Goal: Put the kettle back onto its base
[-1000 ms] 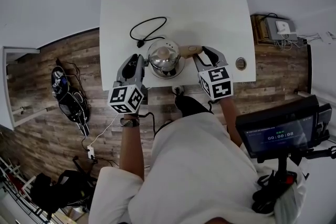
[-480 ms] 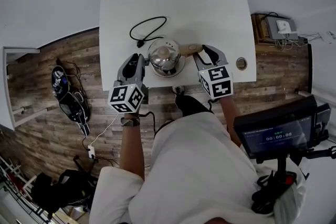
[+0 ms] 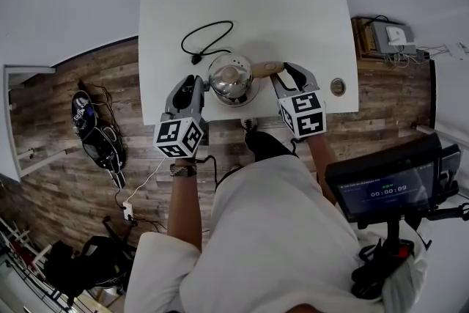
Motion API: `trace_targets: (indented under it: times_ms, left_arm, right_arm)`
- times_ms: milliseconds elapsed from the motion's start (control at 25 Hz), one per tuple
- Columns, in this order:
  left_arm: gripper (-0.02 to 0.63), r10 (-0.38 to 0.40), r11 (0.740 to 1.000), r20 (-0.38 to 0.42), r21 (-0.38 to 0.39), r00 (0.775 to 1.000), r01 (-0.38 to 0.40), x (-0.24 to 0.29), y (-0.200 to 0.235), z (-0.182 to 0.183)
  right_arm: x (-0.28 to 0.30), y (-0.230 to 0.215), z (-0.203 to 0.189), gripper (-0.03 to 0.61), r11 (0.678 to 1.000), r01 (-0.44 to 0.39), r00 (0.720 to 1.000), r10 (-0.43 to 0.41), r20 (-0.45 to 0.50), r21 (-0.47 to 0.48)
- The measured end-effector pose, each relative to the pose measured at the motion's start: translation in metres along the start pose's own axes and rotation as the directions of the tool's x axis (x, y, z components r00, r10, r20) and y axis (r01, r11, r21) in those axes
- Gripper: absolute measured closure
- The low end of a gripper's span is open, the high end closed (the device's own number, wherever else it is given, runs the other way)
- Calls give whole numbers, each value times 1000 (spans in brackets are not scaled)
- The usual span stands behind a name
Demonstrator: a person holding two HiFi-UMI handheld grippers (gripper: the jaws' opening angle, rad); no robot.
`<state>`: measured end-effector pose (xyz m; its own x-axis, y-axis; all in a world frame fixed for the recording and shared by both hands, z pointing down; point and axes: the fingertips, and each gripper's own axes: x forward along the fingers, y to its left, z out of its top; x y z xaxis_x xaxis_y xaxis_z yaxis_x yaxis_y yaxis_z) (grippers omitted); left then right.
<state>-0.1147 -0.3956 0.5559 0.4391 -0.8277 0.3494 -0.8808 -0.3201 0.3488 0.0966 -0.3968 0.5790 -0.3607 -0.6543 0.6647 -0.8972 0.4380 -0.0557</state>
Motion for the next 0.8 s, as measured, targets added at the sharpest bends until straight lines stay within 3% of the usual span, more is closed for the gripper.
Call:
trace_targets:
  times_ms: [800]
  left_arm:
    - [520, 36, 997, 22, 72, 999, -37, 2, 3, 1]
  right_arm:
    - [-1, -17, -7, 437, 989, 13, 999, -18, 33, 145]
